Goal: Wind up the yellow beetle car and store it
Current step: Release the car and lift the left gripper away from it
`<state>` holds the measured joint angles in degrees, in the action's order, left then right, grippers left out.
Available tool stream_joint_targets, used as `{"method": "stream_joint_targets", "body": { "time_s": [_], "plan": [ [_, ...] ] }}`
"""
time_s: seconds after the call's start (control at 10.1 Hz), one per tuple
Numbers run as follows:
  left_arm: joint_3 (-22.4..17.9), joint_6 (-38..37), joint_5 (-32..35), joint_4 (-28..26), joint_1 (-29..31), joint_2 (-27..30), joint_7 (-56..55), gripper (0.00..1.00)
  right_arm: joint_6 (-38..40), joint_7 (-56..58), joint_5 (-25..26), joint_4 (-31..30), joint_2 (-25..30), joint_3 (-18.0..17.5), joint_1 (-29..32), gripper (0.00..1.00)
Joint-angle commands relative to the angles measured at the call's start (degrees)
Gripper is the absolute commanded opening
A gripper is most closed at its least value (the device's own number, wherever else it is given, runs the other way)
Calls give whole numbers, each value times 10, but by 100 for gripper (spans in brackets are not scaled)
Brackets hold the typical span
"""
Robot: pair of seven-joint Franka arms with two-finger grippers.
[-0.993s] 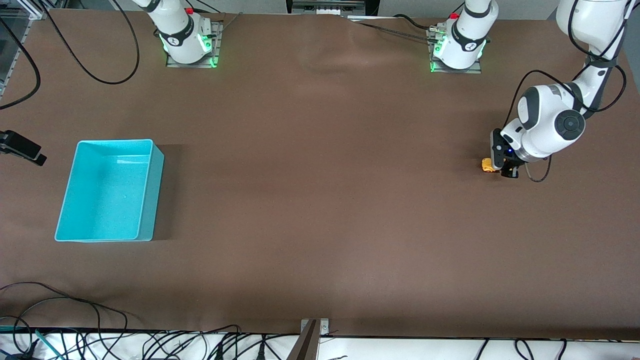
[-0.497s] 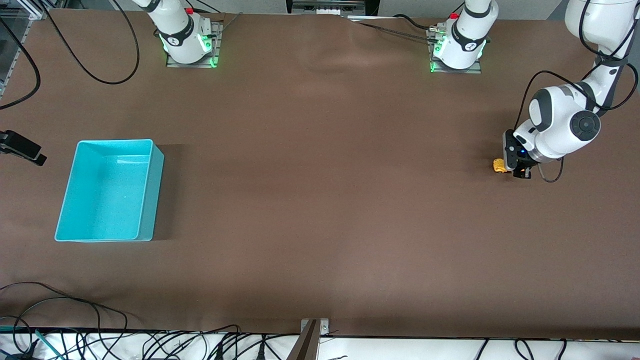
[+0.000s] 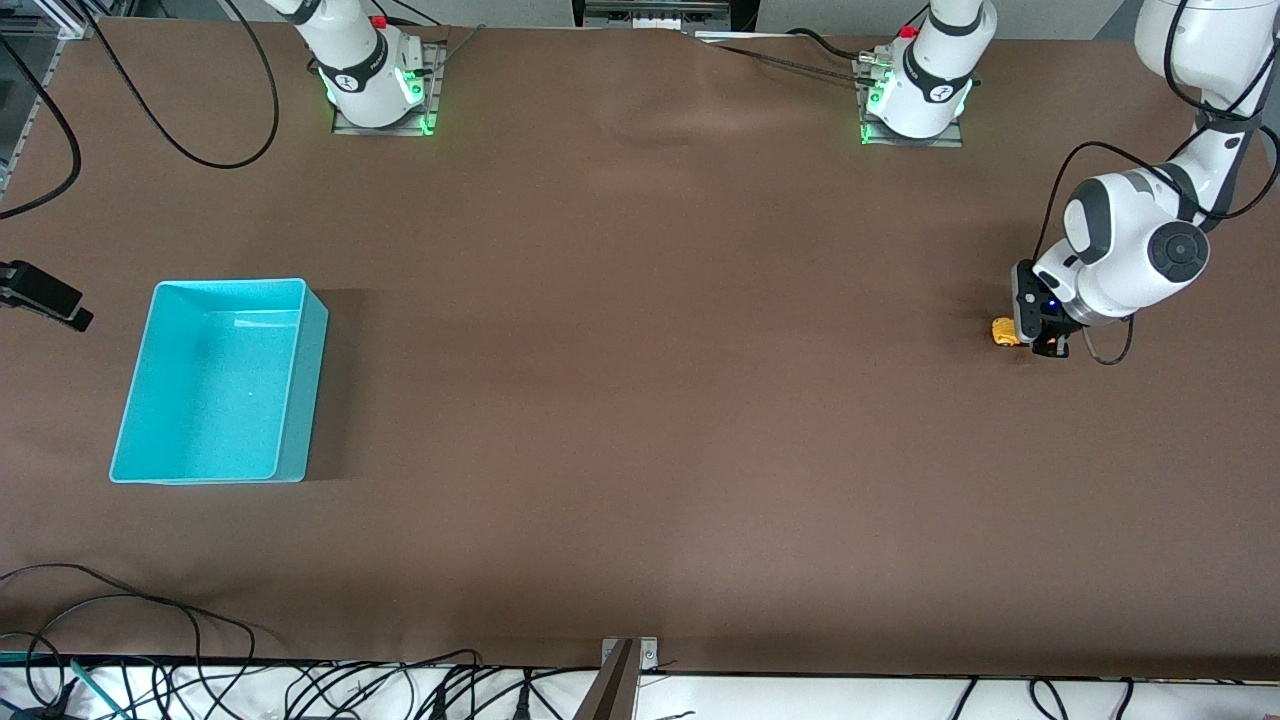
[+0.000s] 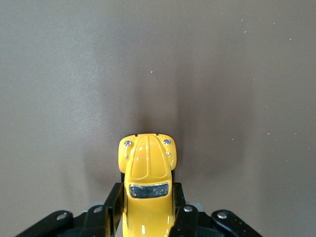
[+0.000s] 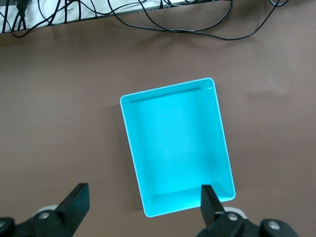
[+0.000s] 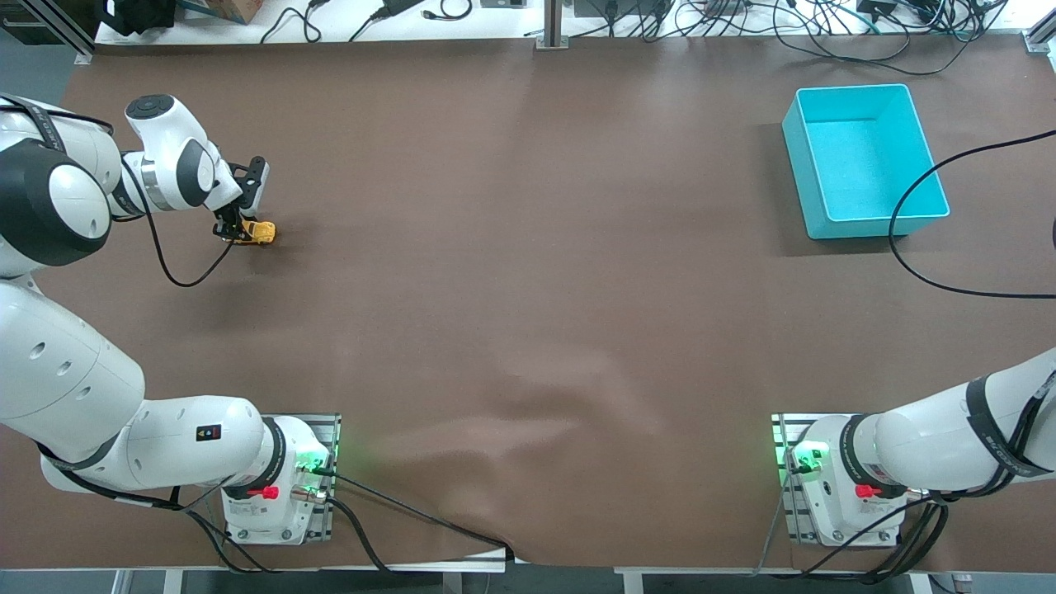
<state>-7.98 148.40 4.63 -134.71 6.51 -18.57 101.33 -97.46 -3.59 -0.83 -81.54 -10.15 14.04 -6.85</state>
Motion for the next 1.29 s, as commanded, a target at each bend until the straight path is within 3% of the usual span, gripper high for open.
{"method": "stream_joint_targets", "body": {
  "time_s": [0.0, 0.1, 0.2, 0.3, 1.19],
  "plan": [
    [-1, 12, 9, 24, 7, -44, 4, 33, 3, 0, -7, 8, 2, 0, 3, 100],
    [-1, 11, 8, 25, 7, -44, 3, 39, 3, 1, -7, 8, 1, 0, 3, 100],
    [-1, 11, 9, 25, 7, -42, -2, 90, 3, 1, -6, 8, 1, 0, 3, 100],
    [0, 9, 9, 25, 7, -41, -4, 100, 3, 0, -7, 8, 2, 0, 3, 100],
    [1, 4, 11, 24, 3, -10, -36, 100, 3, 0, -7, 8, 2, 2, 3, 100]
  ]
}}
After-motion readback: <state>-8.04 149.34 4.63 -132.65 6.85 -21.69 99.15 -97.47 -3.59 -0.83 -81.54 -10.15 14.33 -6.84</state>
